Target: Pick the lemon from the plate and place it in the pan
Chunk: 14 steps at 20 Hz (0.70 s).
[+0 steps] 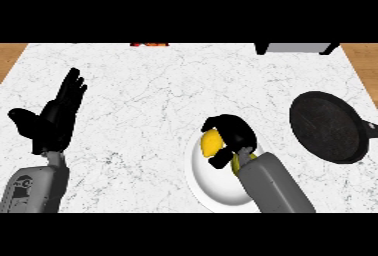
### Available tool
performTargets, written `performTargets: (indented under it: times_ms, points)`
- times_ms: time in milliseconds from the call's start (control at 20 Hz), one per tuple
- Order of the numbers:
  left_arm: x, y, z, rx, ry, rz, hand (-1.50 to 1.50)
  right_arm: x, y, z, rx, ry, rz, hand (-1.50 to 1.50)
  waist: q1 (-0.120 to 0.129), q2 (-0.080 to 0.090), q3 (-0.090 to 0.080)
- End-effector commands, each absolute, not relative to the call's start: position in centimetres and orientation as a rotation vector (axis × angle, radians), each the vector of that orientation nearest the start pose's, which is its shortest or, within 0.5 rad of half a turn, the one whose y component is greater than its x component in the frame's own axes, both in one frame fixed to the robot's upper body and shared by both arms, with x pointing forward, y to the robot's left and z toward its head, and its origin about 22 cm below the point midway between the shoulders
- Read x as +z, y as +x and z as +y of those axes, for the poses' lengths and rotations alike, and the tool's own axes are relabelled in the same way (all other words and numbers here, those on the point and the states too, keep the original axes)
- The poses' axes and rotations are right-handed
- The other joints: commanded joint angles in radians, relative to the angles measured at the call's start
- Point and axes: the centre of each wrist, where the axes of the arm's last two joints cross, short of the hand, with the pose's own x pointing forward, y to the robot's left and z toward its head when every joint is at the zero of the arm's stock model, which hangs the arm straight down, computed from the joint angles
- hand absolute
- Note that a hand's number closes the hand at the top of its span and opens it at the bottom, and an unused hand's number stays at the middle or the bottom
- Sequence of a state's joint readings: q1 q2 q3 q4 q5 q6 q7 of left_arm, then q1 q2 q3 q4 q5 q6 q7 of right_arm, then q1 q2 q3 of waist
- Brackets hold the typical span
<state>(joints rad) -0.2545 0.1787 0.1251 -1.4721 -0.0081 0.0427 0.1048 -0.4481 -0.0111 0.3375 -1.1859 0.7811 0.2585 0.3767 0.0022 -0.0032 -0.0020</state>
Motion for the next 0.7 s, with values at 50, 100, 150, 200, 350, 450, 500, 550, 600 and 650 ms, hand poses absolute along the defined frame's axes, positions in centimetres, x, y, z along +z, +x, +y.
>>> performTargets:
  times_ms: [50, 100, 150, 200, 350, 450, 500, 550, 600, 650]
  points:
    - [4.6, 28.9, 26.8, -0.053, 0.205, -1.624, 0.00, 2.8, 33.1, -9.1, 1.253, -0.417, -1.178, 1.50, 0.004, 0.003, 0.002]
    - [6.2, 30.3, 29.5, -0.044, 0.204, -1.622, 0.00, 0.2, 32.2, -10.9, 1.224, -0.423, -1.178, 1.50, 0.000, 0.004, 0.002]
    - [5.0, 28.7, 27.0, -0.043, 0.196, -1.616, 0.00, 0.6, 33.0, -10.2, 1.241, -0.435, -1.189, 1.50, 0.003, 0.003, 0.002]
    - [4.3, 29.1, 28.0, -0.057, 0.213, -1.633, 0.00, 0.2, 31.6, -10.6, 1.220, -0.433, -1.189, 1.50, 0.000, 0.003, 0.002]
    - [4.1, 30.1, 28.0, -0.041, 0.225, -1.599, 0.00, -0.5, 25.4, -8.9, 1.373, -0.375, -1.174, 1.50, -0.026, -0.004, 0.001]
    - [3.9, 28.9, 28.5, -0.017, 0.247, -1.596, 0.00, -1.9, 22.1, -8.8, 1.505, -0.354, -1.112, 1.50, -0.033, -0.012, 0.001]
    - [3.9, 29.1, 27.6, -0.043, 0.229, -1.595, 0.00, -1.6, 20.3, -7.2, 1.567, -0.349, -1.121, 1.50, -0.043, -0.017, 0.000]
    - [3.5, 28.9, 29.3, -0.024, 0.245, -1.589, 0.00, -2.2, 18.9, -7.8, 1.640, -0.337, -1.088, 1.50, -0.046, -0.016, -0.001]
    - [2.9, 28.4, 28.4, -0.012, 0.248, -1.592, 0.00, -2.3, 16.9, -7.7, 1.635, -0.334, -1.095, 1.50, -0.045, -0.016, 0.000]
    - [3.9, 28.4, 28.7, -0.022, 0.235, -1.602, 0.00, -0.4, 16.4, -9.5, 1.601, -0.389, -1.125, 1.50, -0.044, -0.017, 0.000]
